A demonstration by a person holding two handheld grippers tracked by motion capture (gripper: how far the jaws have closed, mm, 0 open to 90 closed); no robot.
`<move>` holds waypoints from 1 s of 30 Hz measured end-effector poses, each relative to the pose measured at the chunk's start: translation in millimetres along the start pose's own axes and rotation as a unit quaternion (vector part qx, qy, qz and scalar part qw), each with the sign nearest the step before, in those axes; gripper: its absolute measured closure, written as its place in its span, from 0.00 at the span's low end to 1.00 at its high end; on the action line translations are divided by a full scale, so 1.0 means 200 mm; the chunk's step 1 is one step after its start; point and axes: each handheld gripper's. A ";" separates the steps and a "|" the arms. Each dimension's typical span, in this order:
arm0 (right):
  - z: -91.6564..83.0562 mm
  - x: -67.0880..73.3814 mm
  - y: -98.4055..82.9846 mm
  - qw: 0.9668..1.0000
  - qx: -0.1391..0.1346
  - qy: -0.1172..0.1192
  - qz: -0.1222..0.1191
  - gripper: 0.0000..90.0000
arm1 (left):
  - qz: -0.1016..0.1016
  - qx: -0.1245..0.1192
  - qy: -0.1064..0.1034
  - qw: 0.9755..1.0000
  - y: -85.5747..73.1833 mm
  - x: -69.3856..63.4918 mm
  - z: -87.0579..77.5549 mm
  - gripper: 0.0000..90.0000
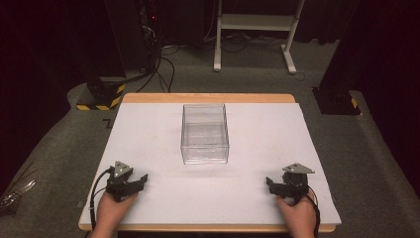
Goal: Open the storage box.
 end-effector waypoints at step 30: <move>0.00 -0.01 0.00 1.000 0.001 0.002 0.000 0.14 | -0.005 0.000 -0.005 1.000 0.01 0.00 0.00 0.43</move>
Point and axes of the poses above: each handheld gripper's, and its own axes: z roughly forward along the jaws, y roughly out of its top, x roughly to its left, and after that the axes turned 5 degrees about -x, right-handed
